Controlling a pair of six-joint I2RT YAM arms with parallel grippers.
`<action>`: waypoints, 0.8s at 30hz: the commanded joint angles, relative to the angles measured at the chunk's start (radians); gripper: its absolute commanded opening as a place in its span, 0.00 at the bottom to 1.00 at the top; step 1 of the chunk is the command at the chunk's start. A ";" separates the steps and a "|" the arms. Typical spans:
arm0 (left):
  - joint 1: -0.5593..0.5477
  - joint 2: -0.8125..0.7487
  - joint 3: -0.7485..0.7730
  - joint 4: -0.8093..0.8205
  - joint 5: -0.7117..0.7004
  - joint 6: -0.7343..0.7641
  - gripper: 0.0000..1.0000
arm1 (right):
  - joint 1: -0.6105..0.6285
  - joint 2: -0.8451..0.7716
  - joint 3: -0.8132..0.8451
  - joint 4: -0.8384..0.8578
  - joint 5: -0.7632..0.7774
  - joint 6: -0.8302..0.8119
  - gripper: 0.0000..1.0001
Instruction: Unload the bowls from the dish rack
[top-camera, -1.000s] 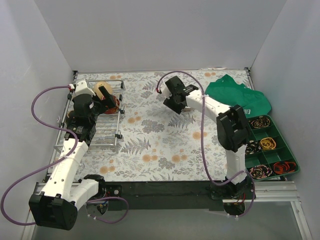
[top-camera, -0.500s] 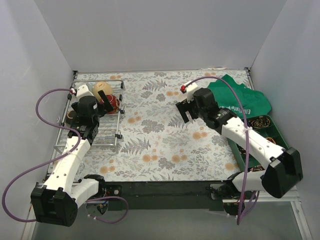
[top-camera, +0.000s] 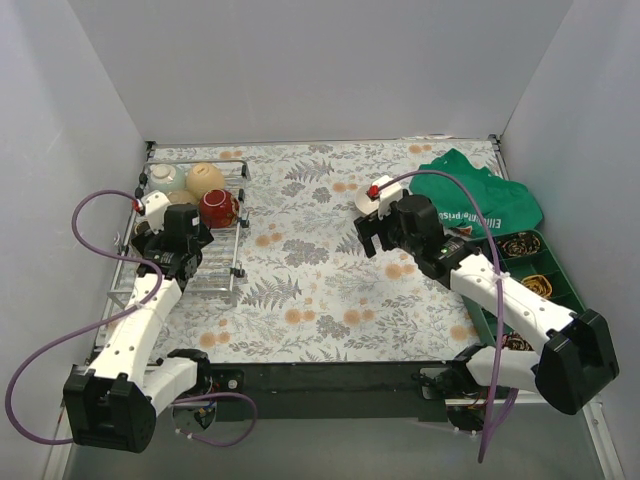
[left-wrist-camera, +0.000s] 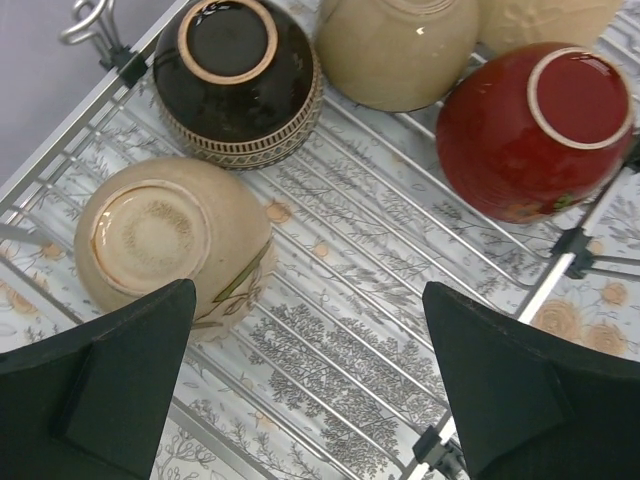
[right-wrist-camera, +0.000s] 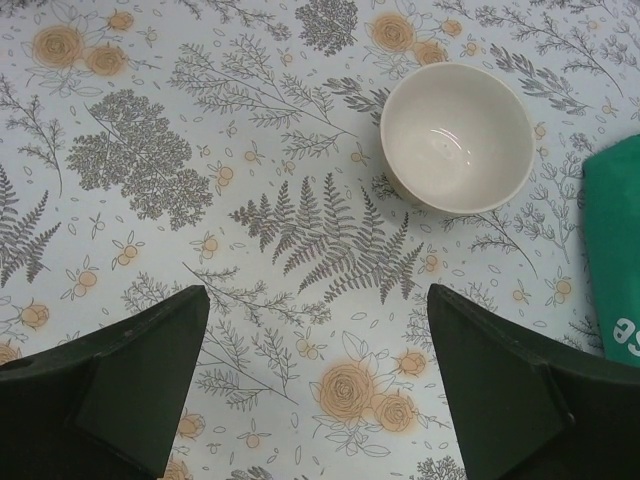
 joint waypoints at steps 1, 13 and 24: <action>0.023 0.034 0.036 -0.084 -0.088 -0.053 0.98 | 0.003 -0.060 -0.022 0.077 -0.007 -0.006 0.99; 0.086 0.200 0.018 -0.012 -0.031 -0.012 0.98 | 0.018 -0.107 -0.056 0.107 -0.011 -0.032 0.99; 0.074 0.332 0.117 0.005 0.300 -0.016 0.98 | 0.020 -0.108 -0.059 0.109 0.000 -0.043 0.98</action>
